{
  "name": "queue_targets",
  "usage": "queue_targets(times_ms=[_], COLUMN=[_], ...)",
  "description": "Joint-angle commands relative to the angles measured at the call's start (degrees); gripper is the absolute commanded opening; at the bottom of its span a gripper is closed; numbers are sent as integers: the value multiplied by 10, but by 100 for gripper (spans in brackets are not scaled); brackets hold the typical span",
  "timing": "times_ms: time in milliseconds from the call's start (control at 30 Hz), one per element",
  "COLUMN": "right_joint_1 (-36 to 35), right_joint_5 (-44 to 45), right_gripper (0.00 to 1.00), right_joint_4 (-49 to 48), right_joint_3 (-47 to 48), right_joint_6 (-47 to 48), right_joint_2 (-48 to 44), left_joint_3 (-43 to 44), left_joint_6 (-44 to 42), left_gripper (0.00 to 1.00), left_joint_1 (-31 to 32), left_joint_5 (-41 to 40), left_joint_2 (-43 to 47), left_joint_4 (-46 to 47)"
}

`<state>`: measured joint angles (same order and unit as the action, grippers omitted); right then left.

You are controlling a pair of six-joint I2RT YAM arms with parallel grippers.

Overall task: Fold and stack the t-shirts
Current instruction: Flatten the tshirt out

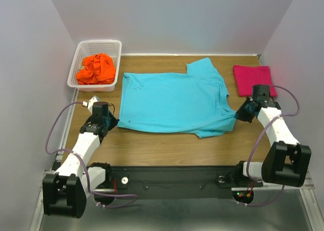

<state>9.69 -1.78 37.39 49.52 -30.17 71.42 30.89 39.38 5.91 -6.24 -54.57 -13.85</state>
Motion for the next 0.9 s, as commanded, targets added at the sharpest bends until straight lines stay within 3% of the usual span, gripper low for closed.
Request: queue_targets(times_ms=[0, 400, 467, 567, 633, 867], right_joint_1=[2, 2, 2, 2, 2, 2], right_joint_5=[-3, -33, -39, -58, -56, -12], right_gripper=[2, 9, 18, 46, 54, 50], right_joint_4=[0, -6, -19, -20, -19, 14], right_joint_3=[51, 117, 132, 149, 138, 37], right_joint_6=[20, 36, 36, 48, 53, 50], right_joint_2=[22, 137, 148, 151, 136, 47], left_joint_3=[21, 72, 84, 95, 93, 68], left_joint_6=[-22, -69, -77, -90, -92, -109], left_gripper=[0, 0, 0, 0, 0, 0], left_joint_1=[-2, -3, -3, -2, -3, -3], left_joint_5=[2, 37, 40, 54, 60, 92], left_joint_2=[-20, -127, -142, -167, -170, -165], left_joint_4=[29, 77, 84, 87, 94, 123])
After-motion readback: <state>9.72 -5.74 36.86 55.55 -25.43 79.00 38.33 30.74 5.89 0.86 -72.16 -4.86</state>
